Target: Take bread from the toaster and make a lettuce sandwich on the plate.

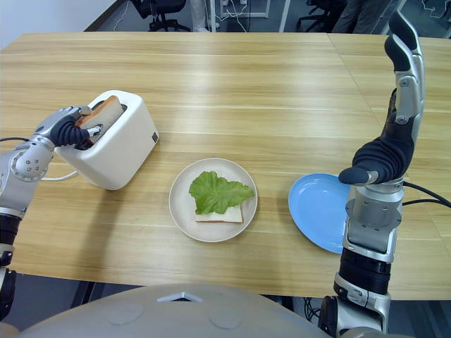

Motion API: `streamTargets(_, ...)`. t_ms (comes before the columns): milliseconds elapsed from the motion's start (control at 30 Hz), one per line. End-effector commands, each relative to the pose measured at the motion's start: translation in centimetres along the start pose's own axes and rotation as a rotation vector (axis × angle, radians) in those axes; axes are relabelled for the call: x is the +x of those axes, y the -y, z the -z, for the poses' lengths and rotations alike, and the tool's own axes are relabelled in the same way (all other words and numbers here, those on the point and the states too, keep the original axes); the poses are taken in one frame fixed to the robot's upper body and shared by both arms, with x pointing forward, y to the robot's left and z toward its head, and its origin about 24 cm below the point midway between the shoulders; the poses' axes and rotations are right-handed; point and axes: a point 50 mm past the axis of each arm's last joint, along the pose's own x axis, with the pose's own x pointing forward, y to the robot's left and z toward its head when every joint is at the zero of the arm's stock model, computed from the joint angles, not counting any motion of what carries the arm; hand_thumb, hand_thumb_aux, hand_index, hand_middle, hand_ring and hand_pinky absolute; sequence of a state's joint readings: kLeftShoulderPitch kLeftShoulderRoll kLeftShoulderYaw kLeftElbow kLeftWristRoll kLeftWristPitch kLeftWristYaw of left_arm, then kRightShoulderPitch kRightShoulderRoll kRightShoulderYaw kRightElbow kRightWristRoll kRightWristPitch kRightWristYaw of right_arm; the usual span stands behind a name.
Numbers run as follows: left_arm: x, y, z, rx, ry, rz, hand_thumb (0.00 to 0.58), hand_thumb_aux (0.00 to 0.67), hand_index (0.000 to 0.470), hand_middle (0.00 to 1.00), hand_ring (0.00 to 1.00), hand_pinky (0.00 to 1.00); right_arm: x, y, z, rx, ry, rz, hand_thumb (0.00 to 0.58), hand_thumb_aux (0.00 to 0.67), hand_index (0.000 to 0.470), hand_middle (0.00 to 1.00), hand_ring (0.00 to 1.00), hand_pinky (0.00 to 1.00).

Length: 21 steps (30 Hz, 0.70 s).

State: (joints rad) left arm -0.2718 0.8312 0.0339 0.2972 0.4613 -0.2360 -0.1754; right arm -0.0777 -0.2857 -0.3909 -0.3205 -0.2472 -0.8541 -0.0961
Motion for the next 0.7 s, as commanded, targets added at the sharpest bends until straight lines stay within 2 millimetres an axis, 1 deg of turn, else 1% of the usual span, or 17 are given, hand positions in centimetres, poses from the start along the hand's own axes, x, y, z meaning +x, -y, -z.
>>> streamTargets(33,0.5,-1.1,-0.9,-0.029,0.056,-0.079,0.58,0.67,0.46,1.0,1.0,1.0,-0.2,-0.2,0.3,-0.024,-0.012,-0.02,0.0,0.0,0.0,0.0,0.0,0.0)
streamTargets(333,0.4,-4.5,-1.8,-0.007,0.121,-0.308,0.58,0.67,0.46,1.0,1.0,1.0,-0.2,-0.5,0.6,-0.05,-0.015,-0.03,0.0,0.0,0.0,0.0,0.0,0.0)
streamTargets(533,0.3,-5.8,-2.5,-0.008,0.171,-0.402,0.58,0.67,0.46,1.0,1.0,1.0,-0.3,-0.6,0.8,-0.059,-0.016,-0.031,0.0,0.0,0.0,0.0,0.0,0.0)
streamTargets(700,-0.1,-6.5,-3.8,0.014,0.263,-0.448,0.58,0.67,0.46,1.0,1.0,1.0,-0.3,-0.7,0.8,-0.064,-0.015,-0.03,0.0,0.0,0.0,0.0,0.0,0.0)
